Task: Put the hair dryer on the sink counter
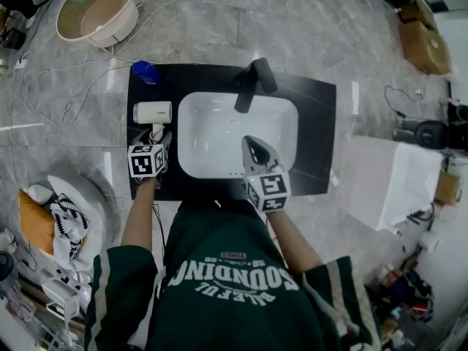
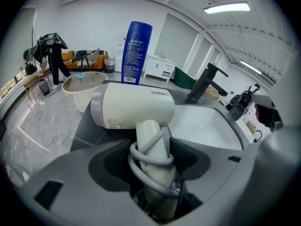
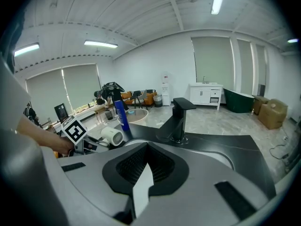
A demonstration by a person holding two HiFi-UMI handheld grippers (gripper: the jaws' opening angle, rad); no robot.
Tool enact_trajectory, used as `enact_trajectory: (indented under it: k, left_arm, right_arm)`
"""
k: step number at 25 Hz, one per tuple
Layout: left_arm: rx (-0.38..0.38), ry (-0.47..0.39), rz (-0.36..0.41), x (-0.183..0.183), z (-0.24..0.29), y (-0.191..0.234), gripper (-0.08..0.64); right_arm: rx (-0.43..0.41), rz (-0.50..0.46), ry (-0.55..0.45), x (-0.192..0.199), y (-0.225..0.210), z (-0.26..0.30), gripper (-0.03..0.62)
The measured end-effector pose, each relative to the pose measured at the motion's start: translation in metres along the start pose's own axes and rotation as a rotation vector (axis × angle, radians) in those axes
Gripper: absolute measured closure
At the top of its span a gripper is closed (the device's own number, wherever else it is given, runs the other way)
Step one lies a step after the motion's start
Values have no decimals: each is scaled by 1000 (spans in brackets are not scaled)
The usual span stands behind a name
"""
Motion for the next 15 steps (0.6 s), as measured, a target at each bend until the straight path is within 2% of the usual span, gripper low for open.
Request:
enact_trajectory:
  k: [4,12,15]
  left_arm:
    - [-8,-21,-4,-1,-13,-2,310]
    - [-67,-142,23,-5,-61,-28,311]
    - [-43,-196,53,-14,-78,-46,316]
  right_arm:
    - [-21,-5,-13,-7,-1,4,592]
    - [-86,-26,-78,-25,-3,9,592]
    - [-99,-32,-117,-35,-6,8,592]
Point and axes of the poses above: the fingertips, and each gripper's own axes: z forward along the fingers, y to its left, x out of its underside, the point moved 10 cm from there along -z, backward along the fingers, and after that the axes turned 9 degrees about x, right-handed, at the moved point
